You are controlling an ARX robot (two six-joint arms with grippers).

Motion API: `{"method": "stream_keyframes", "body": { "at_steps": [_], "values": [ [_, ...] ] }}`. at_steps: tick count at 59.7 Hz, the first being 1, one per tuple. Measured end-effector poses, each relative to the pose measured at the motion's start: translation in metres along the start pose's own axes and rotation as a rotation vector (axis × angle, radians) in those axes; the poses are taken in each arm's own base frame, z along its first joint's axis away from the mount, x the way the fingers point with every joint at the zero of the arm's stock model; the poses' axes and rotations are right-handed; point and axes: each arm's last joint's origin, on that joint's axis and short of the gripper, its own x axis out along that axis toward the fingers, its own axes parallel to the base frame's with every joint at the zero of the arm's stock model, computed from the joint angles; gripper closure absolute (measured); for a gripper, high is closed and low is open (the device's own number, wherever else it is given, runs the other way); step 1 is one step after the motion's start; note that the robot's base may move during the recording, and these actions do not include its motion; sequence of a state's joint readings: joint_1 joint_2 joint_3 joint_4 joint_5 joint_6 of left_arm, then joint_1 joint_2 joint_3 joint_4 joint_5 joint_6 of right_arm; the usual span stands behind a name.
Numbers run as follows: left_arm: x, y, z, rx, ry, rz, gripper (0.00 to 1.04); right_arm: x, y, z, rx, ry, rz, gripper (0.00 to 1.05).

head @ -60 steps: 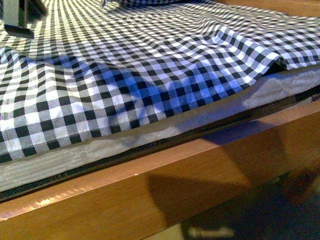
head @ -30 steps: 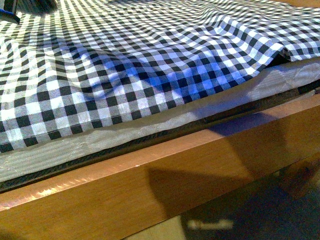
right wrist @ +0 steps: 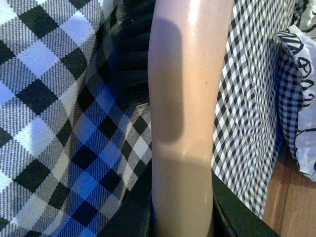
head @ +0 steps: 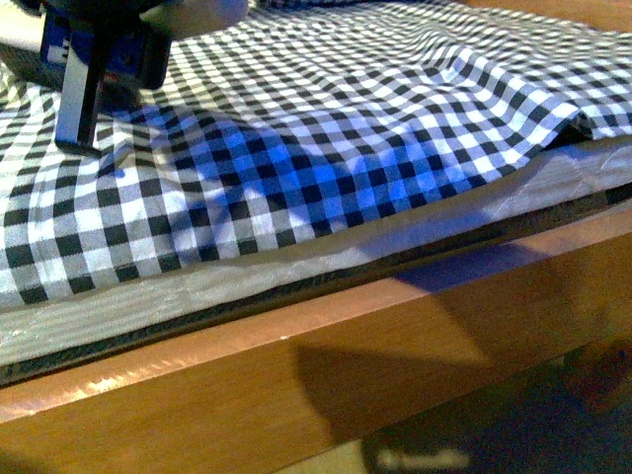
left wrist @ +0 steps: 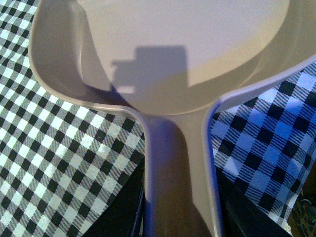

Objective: Clean up trash

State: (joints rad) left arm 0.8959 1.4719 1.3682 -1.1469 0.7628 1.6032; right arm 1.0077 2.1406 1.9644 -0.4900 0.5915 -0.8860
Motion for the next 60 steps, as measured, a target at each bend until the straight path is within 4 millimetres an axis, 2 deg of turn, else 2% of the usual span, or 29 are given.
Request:
{"method": "stream_keyframes", "body": {
  "at_steps": [19, 32, 48, 60],
  "values": [
    [0.0, 0.0, 0.0, -0.001, 0.0, -0.001, 0.78, -0.014, 0.006, 0.008, -0.001, -0.052, 0.07, 0.85],
    [0.0, 0.0, 0.0, -0.002, -0.001, -0.001, 0.78, -0.039, 0.0, 0.02, 0.064, -0.148, 0.195, 0.85],
    [-0.001, 0.002, 0.001, 0.002, -0.004, 0.006, 0.78, -0.072, -0.009, 0.035, 0.118, -0.248, 0.264, 0.85],
    [-0.001, 0.003, 0.002, -0.002, -0.02, 0.016, 0.78, -0.075, -0.016, 0.034, 0.154, -0.257, 0.266, 0.85]
  ]
}}
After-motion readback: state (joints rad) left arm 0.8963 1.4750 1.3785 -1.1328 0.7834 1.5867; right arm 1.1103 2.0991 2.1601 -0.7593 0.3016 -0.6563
